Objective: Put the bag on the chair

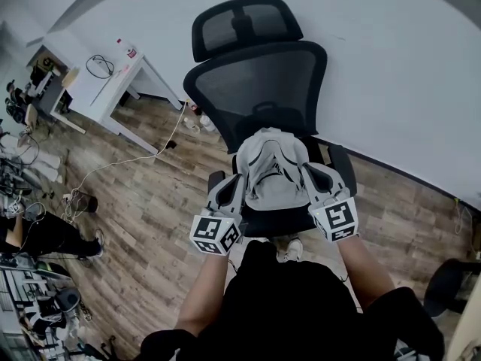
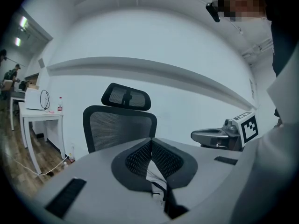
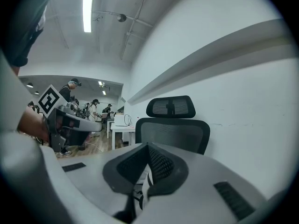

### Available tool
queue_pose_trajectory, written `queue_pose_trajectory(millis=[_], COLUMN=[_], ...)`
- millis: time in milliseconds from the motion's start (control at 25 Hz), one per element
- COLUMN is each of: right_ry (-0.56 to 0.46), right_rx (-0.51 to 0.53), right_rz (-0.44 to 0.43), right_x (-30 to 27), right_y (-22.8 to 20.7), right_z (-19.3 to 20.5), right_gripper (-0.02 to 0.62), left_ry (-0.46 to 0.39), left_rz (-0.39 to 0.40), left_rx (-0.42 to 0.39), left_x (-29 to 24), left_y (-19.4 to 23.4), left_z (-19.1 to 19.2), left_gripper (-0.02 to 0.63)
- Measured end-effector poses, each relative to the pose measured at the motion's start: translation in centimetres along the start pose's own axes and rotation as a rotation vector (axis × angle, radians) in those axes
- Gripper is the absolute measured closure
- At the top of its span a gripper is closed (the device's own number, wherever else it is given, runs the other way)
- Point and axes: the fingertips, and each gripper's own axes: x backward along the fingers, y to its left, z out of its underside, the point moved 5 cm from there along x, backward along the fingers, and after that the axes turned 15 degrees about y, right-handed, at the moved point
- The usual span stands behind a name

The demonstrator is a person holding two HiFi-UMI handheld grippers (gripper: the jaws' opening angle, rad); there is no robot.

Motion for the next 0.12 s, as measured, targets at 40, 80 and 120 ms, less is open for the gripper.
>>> queue_pose_trajectory(millis=[40,80,120], right_ry=[0.0,0.0,0.001], right_rx=[-0.001,-0.002,-0.003], right_rz=[0.0,0.001,0.003], right_x=[0.19,0.38,0.56], right_y=[-0.07,-0.16,-0.25], right_z=[0.05,0.11,0.16], right_gripper=[0.576,0.577,0.577], left_ry=[0.003,0.006,0.01], left_rz=[0.0,0.0,0.0], left_rx=[-0.001,-0.003,-0.005], left_x=[0.04,0.08,0.11], left_y=[-0.15,-0.3,-0.45], left_z=[0.1,0.19,0.27], left_gripper=[0.584,0.584,0.583])
